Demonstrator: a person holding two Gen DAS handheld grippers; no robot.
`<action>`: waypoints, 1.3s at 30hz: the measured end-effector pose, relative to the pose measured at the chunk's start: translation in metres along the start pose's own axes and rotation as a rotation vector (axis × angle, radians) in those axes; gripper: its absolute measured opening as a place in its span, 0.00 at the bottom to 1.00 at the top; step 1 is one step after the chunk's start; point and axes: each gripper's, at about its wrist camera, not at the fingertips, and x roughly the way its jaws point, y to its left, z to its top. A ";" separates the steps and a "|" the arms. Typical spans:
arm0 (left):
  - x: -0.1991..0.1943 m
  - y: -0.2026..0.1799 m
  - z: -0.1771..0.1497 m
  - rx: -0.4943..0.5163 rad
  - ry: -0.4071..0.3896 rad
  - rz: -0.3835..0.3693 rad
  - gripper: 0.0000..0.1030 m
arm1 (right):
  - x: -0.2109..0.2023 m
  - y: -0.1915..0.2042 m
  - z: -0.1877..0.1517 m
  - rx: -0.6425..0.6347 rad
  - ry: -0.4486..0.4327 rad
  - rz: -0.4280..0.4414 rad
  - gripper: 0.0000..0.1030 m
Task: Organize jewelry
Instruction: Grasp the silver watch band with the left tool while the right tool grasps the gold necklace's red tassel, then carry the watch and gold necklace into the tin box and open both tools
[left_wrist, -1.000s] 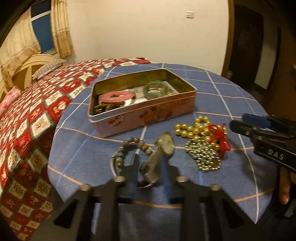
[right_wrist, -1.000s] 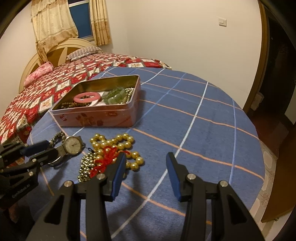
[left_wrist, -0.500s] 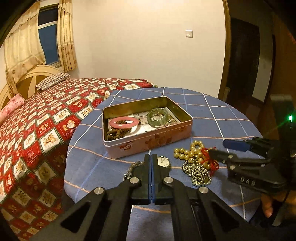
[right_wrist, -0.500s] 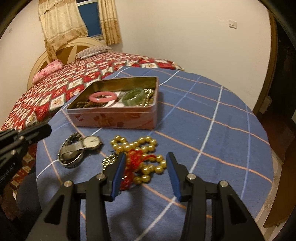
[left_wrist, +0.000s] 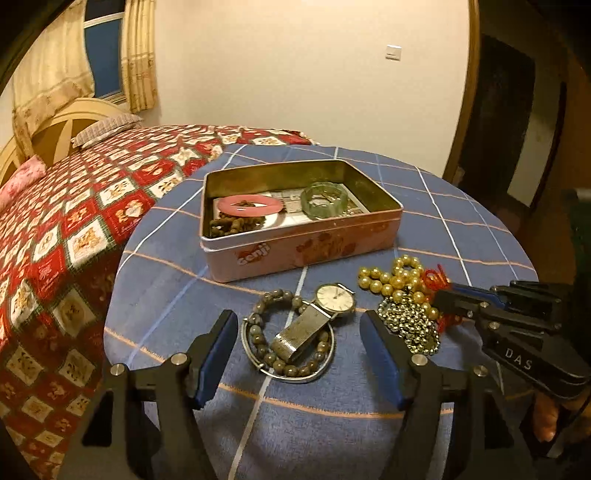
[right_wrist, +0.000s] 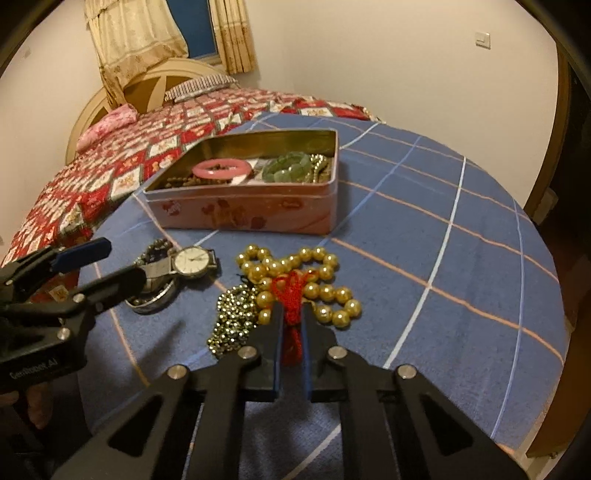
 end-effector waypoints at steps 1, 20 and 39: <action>0.001 -0.002 0.001 0.008 0.002 0.002 0.67 | -0.002 0.000 0.000 0.000 -0.011 -0.001 0.09; 0.003 -0.007 0.001 0.076 0.009 0.017 0.15 | -0.008 -0.001 0.004 -0.012 -0.053 -0.026 0.09; -0.016 -0.007 0.011 0.065 -0.035 -0.003 0.15 | -0.012 -0.001 0.006 -0.019 -0.063 -0.028 0.09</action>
